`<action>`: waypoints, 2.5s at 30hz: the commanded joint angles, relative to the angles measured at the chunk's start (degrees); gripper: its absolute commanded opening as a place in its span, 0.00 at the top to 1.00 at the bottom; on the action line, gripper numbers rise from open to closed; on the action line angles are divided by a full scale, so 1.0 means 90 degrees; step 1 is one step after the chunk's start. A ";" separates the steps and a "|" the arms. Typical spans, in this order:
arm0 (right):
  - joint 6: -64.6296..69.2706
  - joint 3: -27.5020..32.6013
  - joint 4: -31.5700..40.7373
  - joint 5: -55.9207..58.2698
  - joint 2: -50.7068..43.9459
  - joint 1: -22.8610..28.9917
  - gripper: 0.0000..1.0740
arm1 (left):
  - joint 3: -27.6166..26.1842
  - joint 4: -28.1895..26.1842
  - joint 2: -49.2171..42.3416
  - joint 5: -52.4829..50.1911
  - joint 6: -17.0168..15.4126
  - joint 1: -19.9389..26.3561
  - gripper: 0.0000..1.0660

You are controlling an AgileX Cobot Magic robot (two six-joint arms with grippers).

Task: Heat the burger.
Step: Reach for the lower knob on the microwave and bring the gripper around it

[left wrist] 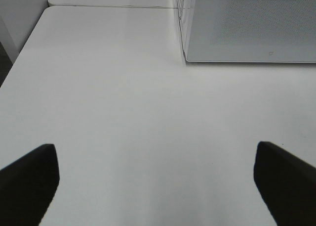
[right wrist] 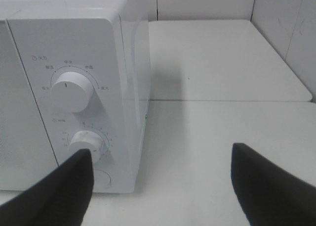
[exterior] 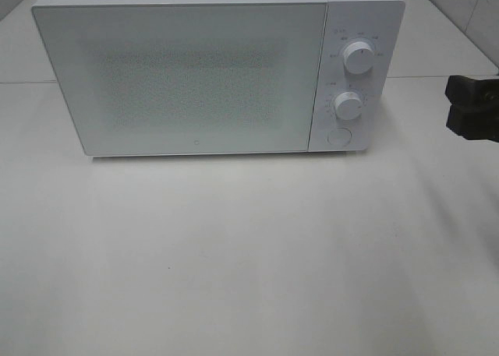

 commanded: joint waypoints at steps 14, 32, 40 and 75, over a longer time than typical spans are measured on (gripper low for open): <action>-0.0999 0.0095 0.2228 -0.2419 0.1375 0.2139 0.29 | 0.0013 -0.0057 -0.0076 -0.0070 -0.0025 0.0019 0.06; -0.1019 -0.0204 0.3425 -0.4132 0.3266 0.3342 0.29 | 0.0013 -0.0057 -0.0076 -0.0076 -0.0025 0.0019 0.06; -0.0942 -0.0618 0.3425 -0.4138 0.3839 0.3336 0.28 | 0.0013 -0.0057 -0.0076 -0.0076 -0.0025 0.0019 0.06; -0.0038 -0.2502 0.2604 -0.4023 0.5411 0.2375 0.29 | 0.0013 -0.0057 -0.0076 -0.0076 -0.0025 0.0019 0.06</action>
